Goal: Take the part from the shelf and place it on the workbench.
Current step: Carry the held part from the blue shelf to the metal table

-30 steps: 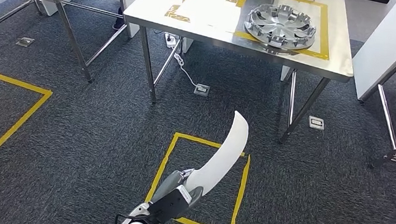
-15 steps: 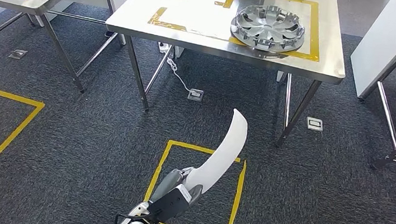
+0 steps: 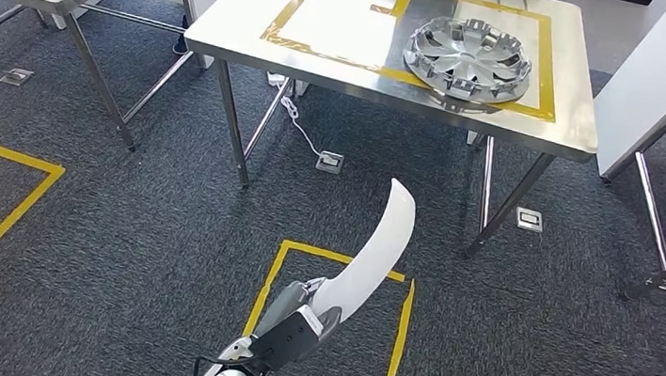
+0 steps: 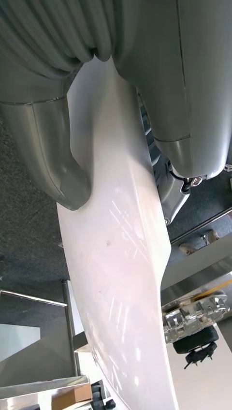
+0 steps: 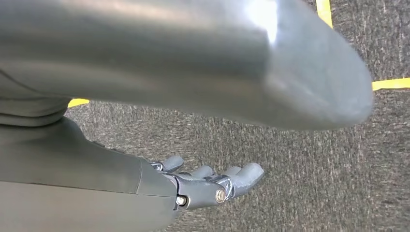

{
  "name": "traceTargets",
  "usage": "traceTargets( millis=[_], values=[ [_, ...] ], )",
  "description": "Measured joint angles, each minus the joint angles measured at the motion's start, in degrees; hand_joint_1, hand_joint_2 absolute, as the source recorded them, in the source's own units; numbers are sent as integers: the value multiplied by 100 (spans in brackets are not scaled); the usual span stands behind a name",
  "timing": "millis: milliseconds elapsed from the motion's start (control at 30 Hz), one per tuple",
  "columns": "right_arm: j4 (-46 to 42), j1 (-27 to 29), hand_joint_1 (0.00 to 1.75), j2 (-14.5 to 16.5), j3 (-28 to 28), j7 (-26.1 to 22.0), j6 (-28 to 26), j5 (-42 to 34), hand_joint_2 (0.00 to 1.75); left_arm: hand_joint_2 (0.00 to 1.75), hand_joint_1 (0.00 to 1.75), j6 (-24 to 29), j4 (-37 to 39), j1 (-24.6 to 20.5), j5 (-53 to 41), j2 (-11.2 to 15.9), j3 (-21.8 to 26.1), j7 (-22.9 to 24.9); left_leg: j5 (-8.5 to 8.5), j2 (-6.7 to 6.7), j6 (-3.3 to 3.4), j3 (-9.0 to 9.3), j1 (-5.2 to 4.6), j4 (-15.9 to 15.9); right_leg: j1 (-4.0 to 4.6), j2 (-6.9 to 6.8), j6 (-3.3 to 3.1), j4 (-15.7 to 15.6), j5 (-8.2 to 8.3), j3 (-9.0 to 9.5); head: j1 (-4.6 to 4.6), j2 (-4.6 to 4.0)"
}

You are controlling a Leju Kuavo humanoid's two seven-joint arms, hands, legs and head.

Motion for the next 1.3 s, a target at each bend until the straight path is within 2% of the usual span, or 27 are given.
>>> traceTargets(
  millis=[33, 100, 233, 300, 333, 400, 467, 500, 533, 567, 600, 633, 667, 700, 800, 867, 900, 967, 1000, 1033, 1067, 1100, 1133, 1167, 1200, 1233, 1300],
  values=[
    [0, 1, 0, 0, 0, -1, -1, -1, 0, 175, 175, 1, 0, 1, 0, 0, 1, 3, -7, 0, 11, -1, -8, 1, -4, -2, -16, -22, -14, 11, 0, 0],
    [0, 3, 0, 0, 0, -4, -2, -2, 0, 175, 175, 1, -1, 1, 0, 0, 1, 7, -15, 1, 25, -1, -23, 5, -18, -4, 29, -41, -17, 17, -1, 0],
    [0, 5, 0, 4, -1, -8, -2, -5, 0, 175, 175, 1, -9, 1, 0, 1, 2, 10, -48, 3, 82, -8, -70, 28, -72, -10, 303, -105, -15, 38, -3, 0],
    [0, 2, 0, 8, -2, -9, -3, -11, 0, 175, 175, 1, -32, 4, 0, 1, 4, 12, -58, 6, 139, 29, -68, -35, -89, -17, 392, -127, -25, 62, -6, 0],
    [0, 1, 0, 8, -2, -9, -3, -14, 0, 175, 175, 1, -44, 4, 0, -1, 5, 12, -46, 11, 160, 69, -47, -90, -88, -19, 406, -32, -73, 28, -2, 0],
    [0, 0, 0, 7, -2, -10, -3, -15, 0, 175, 175, 2, -60, 7, 0, -4, 9, 15, -27, 20, 193, 151, -11, -171, -92, -23, 419, 529, -314, -248, 7, 0],
    [0, 13, 0, 7, -2, -8, -2, -13, 0, 175, 175, 2, -60, 17, 0, -2, 14, 18, -61, 27, 189, 187, -9, -166, -96, -23, 429, 1335, -592, -745, 15, 0],
    [0, 23, 0, 7, -2, -7, -1, -12, 0, 175, 175, 2, -59, 25, 0, -1, 18, 20, -86, 25, 176, 207, -7, -155, -103, -23, 435, 1569, -601, -932, 15, 0],
    [0, 31, 0, 6, -2, -7, 1, -8, 0, 175, 175, 2, -59, 31, 0, -1, 22, 20, -116, 21, 154, 235, 0, -140, -112, -24, 442, 1577, -477, -1012, 15, 0],
    [0, 35, 0, 5, -2, -8, 4, -4, 0, 175, 175, 1, -59, 35, 0, -1, 28, 20, -153, 17, 126, 269, 11, -119, -125, -26, 449, 1347, -243, -971, 16, 0],
    [0, 36, 0, 5, -2, -10, 7, 0, 0, 175, 175, 1, -59, 37, 0, -1, 33, 20, -197, 14, 91, 303, 23, -90, -141, -33, 456, 958, 38, -844, 17, 0],
    [0, 34, 0, 6, -2, -12, 14, 6, 0, 175, 175, 1, -60, 38, 0, -1, 39, 20, -249, 11, 46, 323, 24, -56, -143, -40, 454, 591, 240, -712, 24, 0],
    [1, 32, 0, 7, -1, -14, 19, 11, 0, 175, 175, 1, -61, 40, 0, 0, 45, 20, -298, 10, 1, 334, 21, -28, -141, -41, 428, 324, 356, -610, 28, 0],
    [1, 32, 0, 8, -1, -14, 25, 14, 0, 175, 175, 1, -64, 42, 0, 1, 50, 20, -337, 8, -42, 338, 15, -12, -131, -42, 390, 191, 381, -559, 29, 0],
    [0, 35, 0, 3, -2, -17, 48, 28, 0, 175, 175, 2, -81, 49, 1, 3, 60, 20, -398, 10, -159, 376, 32, -10, -103, -28, 235, 166, 310, -520, 19, 0],
    [0, 34, 0, 2, -2, -19, 69, 41, 0, 175, 175, 3, -105, 50, 2, 6, 62, 20, -496, 19, -226, 292, 53, 236, -114, -26, 140, 142, 270, -436, -4, 0],
    [0, 33, 0, 2, -2, -18, 77, 45, 0, 175, 175, 4, -116, 54, 2, 10, 62, 20, -607, 22, -251, 126, 59, 555, -118, -29, 104, 134, 234, -382, -17, 0],
    [0, 34, 0, 2, -1, -11, 80, 49, 0, 175, 175, 5, -122, 70, 1, 24, 63, 21, -839, 24, -283, -370, 61, 1342, -114, -32, 69, 134, 135, -274, -36, 0],
    [0, 38, 0, 1, -1, -7, 78, 49, 0, 175, 175, 5, -122, 82, 1, 33, 63, 23, -844, 24, -289, -593, 62, 1612, -114, -27, 69, 133, 76, -206, -38, 0],
    [0, 43, 0, 1, -2, -3, 77, 46, 0, 175, 175, 5, -123, 91, 1, 40, 64, 23, -716, 24, -287, -710, 63, 1654, -115, -19, 76, 133, 13, -128, -40, 0],
    [0, 46, 0, 1, -2, 0, 75, 41, 0, 175, 175, 5, -125, 95, -1, 45, 64, 24, -477, 24, -277, -725, 63, 1486, -120, -8, 89, 133, -56, -37, -43, 0],
    [0, 47, 0, 2, -2, 1, 75, 37, 0, 175, 175, 5, -130, 96, -7, 46, 64, 24, -167, 26, -263, -642, 64, 1128, -126, 1, 109, 132, -130, 60, -46, 0],
    [0, 43, 0, 2, -2, 2, 74, 32, 0, 175, 175, 5, -133, 95, -14, 47, 64, 25, 63, 26, -247, -518, 55, 760, -122, 8, 140, 127, -208, 139, -46, 0],
    [0, 36, 0, 2, -2, 2, 73, 28, 0, 175, 175, 4, -141, 94, -22, 46, 64, 26, 186, 25, -214, -399, 45, 450, -113, 14, 178, 122, -278, 197, -53, 0],
    [0, 27, 0, 2, -1, 2, 71, 27, 0, 175, 175, 1, -152, 95, -29, 44, 65, 28, 209, 24, -175, -322, 32, 259, -106, 16, 218, 96, -333, 239, -53, 0],
    [0, 19, 0, 1, -1, 1, 69, 26, 0, 175, 175, -2, -162, 96, -34, 42, 66, 32, 141, 16, -125, -281, 19, 188, -98, 17, 265, 81, -351, 275, -55, 0],
    [0, 13, 0, 1, -1, 1, 67, 28, 0, 175, 175, -7, -184, 102, -37, 32, 70, 37, 52, 1, -16, -212, 20, 132, -106, 12, 335, 103, -305, 328, -54, 0]
  ],
)
